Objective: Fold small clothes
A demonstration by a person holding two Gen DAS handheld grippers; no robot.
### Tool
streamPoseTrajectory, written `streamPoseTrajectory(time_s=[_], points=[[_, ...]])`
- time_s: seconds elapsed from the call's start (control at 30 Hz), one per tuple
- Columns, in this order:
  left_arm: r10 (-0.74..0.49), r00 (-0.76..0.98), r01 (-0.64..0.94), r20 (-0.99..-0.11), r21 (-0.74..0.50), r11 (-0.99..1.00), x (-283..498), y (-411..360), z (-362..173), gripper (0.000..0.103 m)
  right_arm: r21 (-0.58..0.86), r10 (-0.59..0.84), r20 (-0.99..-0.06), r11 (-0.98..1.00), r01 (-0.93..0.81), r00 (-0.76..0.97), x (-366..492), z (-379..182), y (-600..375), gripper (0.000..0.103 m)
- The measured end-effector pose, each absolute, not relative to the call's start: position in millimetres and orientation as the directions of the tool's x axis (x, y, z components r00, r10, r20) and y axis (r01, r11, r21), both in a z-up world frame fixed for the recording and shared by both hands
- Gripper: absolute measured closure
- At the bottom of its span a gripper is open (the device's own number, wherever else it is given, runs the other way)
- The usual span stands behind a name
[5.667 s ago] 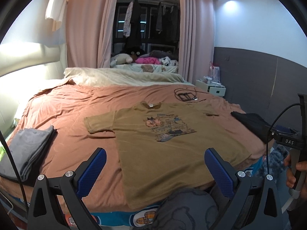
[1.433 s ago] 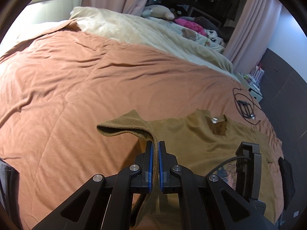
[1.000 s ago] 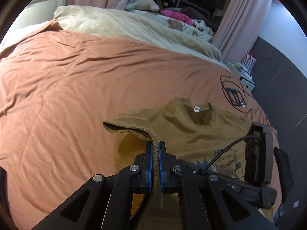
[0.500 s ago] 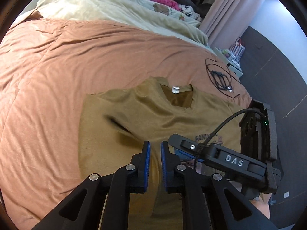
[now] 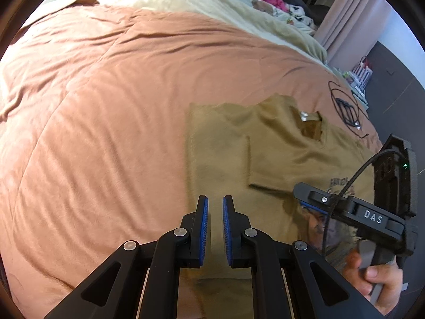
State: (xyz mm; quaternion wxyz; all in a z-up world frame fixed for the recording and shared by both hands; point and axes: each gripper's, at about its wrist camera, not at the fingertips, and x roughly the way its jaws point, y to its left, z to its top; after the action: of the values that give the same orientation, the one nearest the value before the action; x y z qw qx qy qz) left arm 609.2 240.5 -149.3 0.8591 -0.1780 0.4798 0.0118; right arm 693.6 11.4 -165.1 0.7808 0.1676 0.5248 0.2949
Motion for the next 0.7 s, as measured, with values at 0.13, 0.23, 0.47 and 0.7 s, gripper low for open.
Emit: streamPoseTrajectory(time_s=[0.13, 0.23, 0.47, 0.7], points=[[-0.164, 0.531, -0.199, -0.831, -0.311, 0.929, 605, 248, -161, 0.091, 0.481, 0.573, -0.766, 0.812, -0.331, 0.293, 690, -162, 27, 0.048], [-0.174, 0.526, -0.201, -0.832, -0.321, 0.926, 604, 249, -167, 0.091, 0.418, 0.528, -0.792, 0.835, -0.358, 0.308, 690, -162, 39, 0.057], [-0.181, 0.511, -0.208, -0.841, -0.325, 0.923, 603, 255, -176, 0.091, 0.431, 0.540, -0.763, 0.834, -0.344, 0.356, 702, -158, 43, 0.079], [-0.184, 0.503, -0.210, -0.845, -0.326, 0.922, 609, 255, -182, 0.091, 0.514, 0.586, -0.723, 0.810, -0.282, 0.367, 700, -162, 19, 0.079]])
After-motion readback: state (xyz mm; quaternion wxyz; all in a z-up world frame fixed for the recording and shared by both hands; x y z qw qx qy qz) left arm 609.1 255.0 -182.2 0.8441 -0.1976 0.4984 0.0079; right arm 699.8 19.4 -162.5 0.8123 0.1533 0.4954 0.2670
